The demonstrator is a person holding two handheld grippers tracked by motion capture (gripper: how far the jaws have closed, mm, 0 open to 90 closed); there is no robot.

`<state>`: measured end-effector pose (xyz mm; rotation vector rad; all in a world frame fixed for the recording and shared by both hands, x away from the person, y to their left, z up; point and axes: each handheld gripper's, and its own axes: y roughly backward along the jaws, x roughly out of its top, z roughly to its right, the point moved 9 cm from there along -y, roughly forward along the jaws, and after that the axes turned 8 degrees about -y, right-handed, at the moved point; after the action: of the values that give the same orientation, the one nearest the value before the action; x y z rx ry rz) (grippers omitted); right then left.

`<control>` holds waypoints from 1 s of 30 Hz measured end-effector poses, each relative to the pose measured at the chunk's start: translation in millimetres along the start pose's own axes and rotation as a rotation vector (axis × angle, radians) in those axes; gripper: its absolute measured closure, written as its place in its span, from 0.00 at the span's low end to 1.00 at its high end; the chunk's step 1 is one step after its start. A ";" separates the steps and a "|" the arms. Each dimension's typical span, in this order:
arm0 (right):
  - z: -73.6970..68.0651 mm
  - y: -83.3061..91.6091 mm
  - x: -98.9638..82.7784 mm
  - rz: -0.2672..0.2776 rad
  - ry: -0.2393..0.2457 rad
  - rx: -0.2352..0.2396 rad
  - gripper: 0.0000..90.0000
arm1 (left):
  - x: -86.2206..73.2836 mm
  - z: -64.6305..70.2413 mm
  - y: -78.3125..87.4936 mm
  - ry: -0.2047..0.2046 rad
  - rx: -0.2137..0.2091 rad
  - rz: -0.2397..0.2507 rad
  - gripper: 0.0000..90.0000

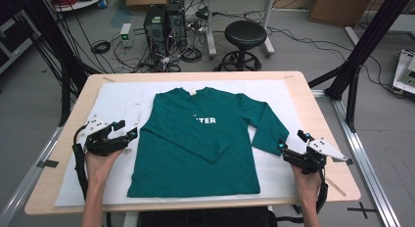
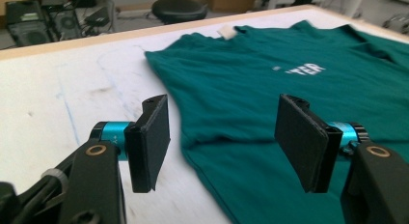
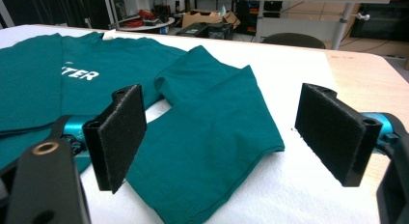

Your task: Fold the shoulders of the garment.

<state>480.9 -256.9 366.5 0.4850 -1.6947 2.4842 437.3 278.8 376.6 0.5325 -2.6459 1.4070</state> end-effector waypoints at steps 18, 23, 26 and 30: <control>-13.6 -12.6 -12.4 -0.199 0.123 0.055 0.34 | -31.3 -7.4 13.5 0.078 0.039 0.058 0.37; -22.6 -15.6 -21.4 -0.294 0.196 0.102 0.46 | -32.4 -6.9 11.5 0.066 0.045 0.037 0.37; -23.8 -16.6 -24.9 -0.340 0.210 0.120 0.47 | -32.6 -5.1 10.8 0.048 0.050 0.027 0.37; -21.9 -22.6 -31.0 -0.444 0.204 0.162 0.47 | -32.7 -5.4 10.6 0.049 0.052 0.026 0.37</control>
<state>511.4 -225.1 369.7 0.5325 -1.1657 2.2599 463.7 297.0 363.3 0.4638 -2.5943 1.4804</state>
